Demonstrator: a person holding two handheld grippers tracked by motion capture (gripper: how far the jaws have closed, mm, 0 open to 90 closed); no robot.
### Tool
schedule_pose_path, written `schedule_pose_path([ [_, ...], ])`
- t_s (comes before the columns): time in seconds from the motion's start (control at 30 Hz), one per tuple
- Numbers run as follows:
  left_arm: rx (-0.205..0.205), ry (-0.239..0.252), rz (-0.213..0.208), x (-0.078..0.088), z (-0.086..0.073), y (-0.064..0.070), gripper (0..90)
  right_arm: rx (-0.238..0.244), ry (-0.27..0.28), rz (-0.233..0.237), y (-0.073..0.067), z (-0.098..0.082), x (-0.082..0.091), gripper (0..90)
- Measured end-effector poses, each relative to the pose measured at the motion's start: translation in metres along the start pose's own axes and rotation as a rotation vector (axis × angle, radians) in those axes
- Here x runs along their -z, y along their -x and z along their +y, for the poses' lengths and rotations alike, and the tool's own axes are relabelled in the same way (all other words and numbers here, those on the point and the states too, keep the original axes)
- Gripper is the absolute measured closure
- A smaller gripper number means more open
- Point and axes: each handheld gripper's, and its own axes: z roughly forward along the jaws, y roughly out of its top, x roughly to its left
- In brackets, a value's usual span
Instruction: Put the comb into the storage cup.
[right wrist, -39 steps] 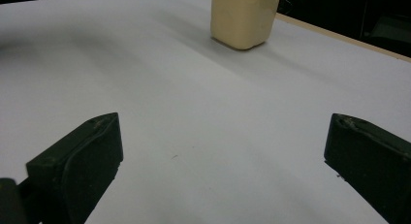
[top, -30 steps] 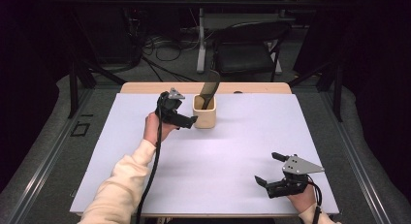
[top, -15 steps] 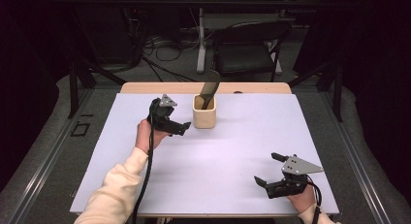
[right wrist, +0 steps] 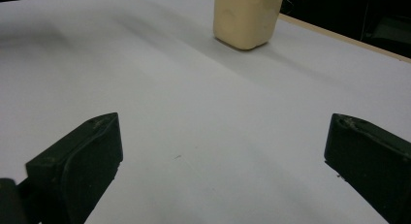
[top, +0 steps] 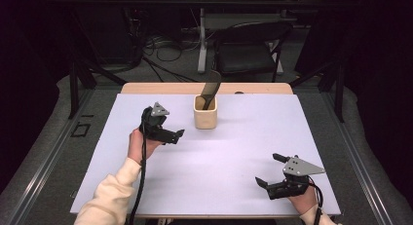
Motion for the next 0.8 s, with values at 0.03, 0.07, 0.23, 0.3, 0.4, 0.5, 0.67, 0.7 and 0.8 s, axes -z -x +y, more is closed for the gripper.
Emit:
schedule_pose_path([
  [0.03,0.000,-0.005,0.001,0.001,-0.005,0.001,0.1,-0.002,0.002,0.002,0.000,0.000,0.000,0.0],
  [0.07,0.000,-0.005,0.001,0.001,-0.005,0.001,0.2,-0.002,0.002,0.002,0.000,0.000,0.000,0.0],
  [0.23,-0.004,-0.002,0.007,0.005,-0.013,0.001,0.2,-0.003,0.000,-0.002,0.000,0.000,0.000,0.0],
  [0.3,0.000,0.001,0.019,0.008,-0.015,0.000,0.1,-0.004,-0.003,-0.004,-0.001,0.000,0.000,0.0],
  [0.4,0.001,0.008,0.020,0.012,-0.015,0.001,0.2,-0.005,0.001,-0.004,0.000,0.000,-0.001,0.0],
  [0.5,-0.004,0.031,0.042,0.019,-0.017,0.003,0.2,-0.010,0.002,-0.001,0.001,0.000,0.000,0.0],
  [0.67,-0.004,0.045,0.050,0.028,-0.027,0.008,0.0,-0.007,0.000,0.006,0.000,0.000,-0.002,0.0],
  [0.7,-0.004,0.044,0.052,0.030,-0.029,0.008,0.0,-0.009,0.000,0.005,0.000,0.000,-0.002,0.0],
  [0.8,0.012,0.047,0.060,0.036,-0.037,0.008,0.0,-0.013,0.002,0.002,0.001,0.000,-0.001,0.0],
])
